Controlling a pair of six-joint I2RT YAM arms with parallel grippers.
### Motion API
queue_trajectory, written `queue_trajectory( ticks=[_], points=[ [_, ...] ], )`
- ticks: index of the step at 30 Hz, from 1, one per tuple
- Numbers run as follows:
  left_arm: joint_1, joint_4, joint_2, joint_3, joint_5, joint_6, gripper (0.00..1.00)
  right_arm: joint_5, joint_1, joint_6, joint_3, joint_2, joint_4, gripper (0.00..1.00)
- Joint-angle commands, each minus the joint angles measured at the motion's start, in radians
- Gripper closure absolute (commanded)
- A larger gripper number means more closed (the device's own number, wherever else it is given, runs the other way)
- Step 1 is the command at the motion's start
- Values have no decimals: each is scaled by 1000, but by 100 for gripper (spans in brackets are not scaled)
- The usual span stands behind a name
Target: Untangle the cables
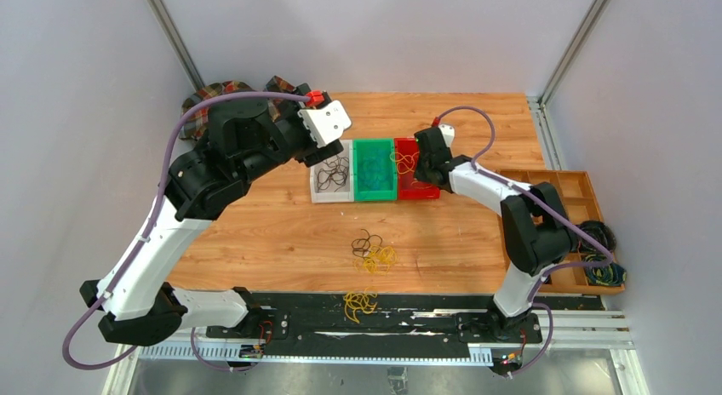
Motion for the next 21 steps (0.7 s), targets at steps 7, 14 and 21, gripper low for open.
queue_trajectory(
  ticks=[7, 14, 21],
  points=[
    [0, -4, -7, 23, 9, 19, 30, 50, 27, -74, 41, -85, -9, 57],
    [0, -3, -6, 35, 16, 22, 30, 76, 25, -120, 56, -172, -16, 44],
    [0, -4, -11, 32, 17, 24, 30, -12, 26, -110, -15, -201, 75, 44]
  ],
)
